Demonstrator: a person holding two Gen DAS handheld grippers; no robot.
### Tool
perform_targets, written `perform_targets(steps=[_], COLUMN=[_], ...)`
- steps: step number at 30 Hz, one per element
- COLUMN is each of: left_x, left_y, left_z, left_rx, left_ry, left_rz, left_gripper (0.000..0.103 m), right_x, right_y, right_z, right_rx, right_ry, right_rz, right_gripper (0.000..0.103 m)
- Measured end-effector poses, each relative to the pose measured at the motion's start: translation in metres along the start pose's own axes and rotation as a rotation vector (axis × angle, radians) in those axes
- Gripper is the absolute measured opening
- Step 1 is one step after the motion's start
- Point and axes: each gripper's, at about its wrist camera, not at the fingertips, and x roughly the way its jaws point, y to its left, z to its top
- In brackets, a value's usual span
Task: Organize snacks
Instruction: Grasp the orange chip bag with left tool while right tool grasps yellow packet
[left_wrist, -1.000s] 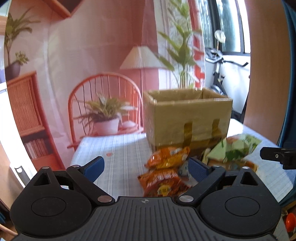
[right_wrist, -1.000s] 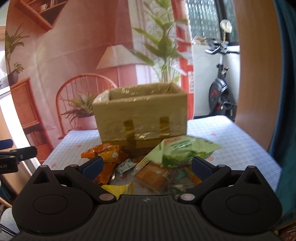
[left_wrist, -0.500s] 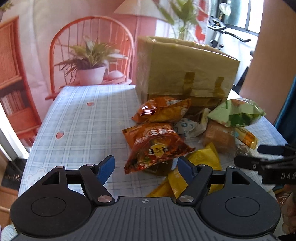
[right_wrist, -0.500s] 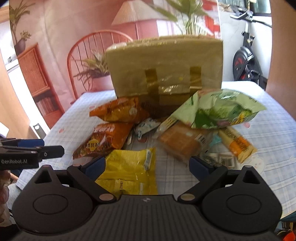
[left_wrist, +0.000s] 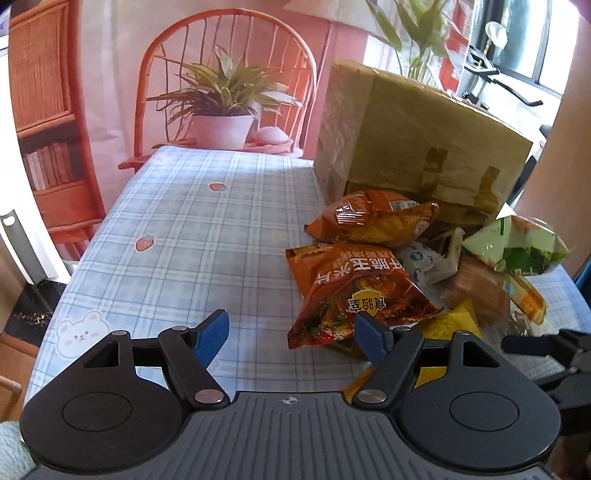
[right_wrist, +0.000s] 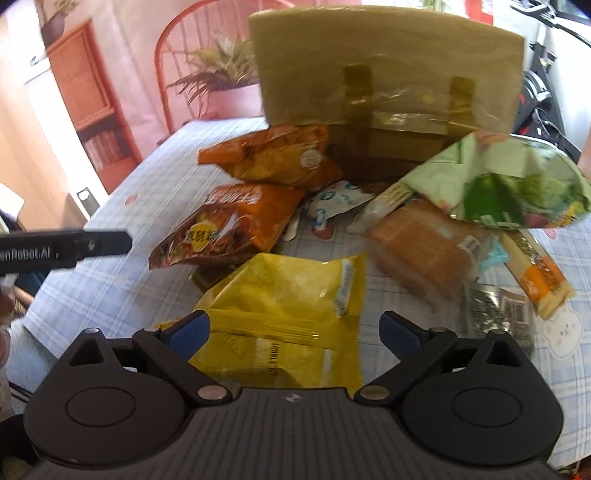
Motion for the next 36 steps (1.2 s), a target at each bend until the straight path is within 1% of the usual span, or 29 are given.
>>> perform_targets(steps=[7, 11, 17, 22, 26, 27, 30, 32, 35, 36], left_x=[0.010, 0.014, 0.019, 0.023, 0.032, 0.036, 0.052, 0.064, 0.084, 0.090], left_y=[0.007, 0.013, 0.013, 0.011, 0.009, 0.008, 0.002, -0.001, -0.009, -0.012], left_z=[-0.005, -0.006, -0.006, -0.006, 0.003, 0.007, 0.023, 0.035, 0.051, 0.054], left_rx=[-0.025, -0.045, -0.043, -0.046, -0.052, -0.055, -0.097, -0.134, -0.166, -0.170], left_ry=[0.018, 0.024, 0.036, 0.045, 0.060, 0.066, 0.073, 0.084, 0.110, 0.118], left_rz=[-0.008, -0.009, -0.017, -0.029, -0.085, -0.106, -0.158, -0.183, -0.214, -0.212], left_gripper=[0.077, 0.077, 0.077, 0.077, 0.080, 0.083, 0.087, 0.090, 0.091, 0.091], right_x=[0.019, 0.029, 0.035, 0.036, 0.033, 0.033, 0.032, 0.031, 0.031, 0.031], right_y=[0.008, 0.009, 0.011, 0.004, -0.011, -0.016, -0.024, -0.023, -0.022, -0.023], right_z=[-0.003, -0.003, -0.004, -0.006, -0.006, -0.006, -0.007, -0.008, -0.010, -0.010], right_rx=[0.000, 0.003, -0.005, 0.020, 0.067, 0.084, 0.113, 0.106, 0.097, 0.100], right_ry=[0.048, 0.066, 0.050, 0.037, 0.019, 0.015, 0.007, 0.000, -0.010, -0.012], right_rz=[0.029, 0.030, 0.023, 0.017, -0.009, -0.014, 0.004, 0.004, 0.006, 0.010], right_gripper=[0.102, 0.103, 0.103, 0.103, 0.103, 0.103, 0.103, 0.103, 0.103, 0.103])
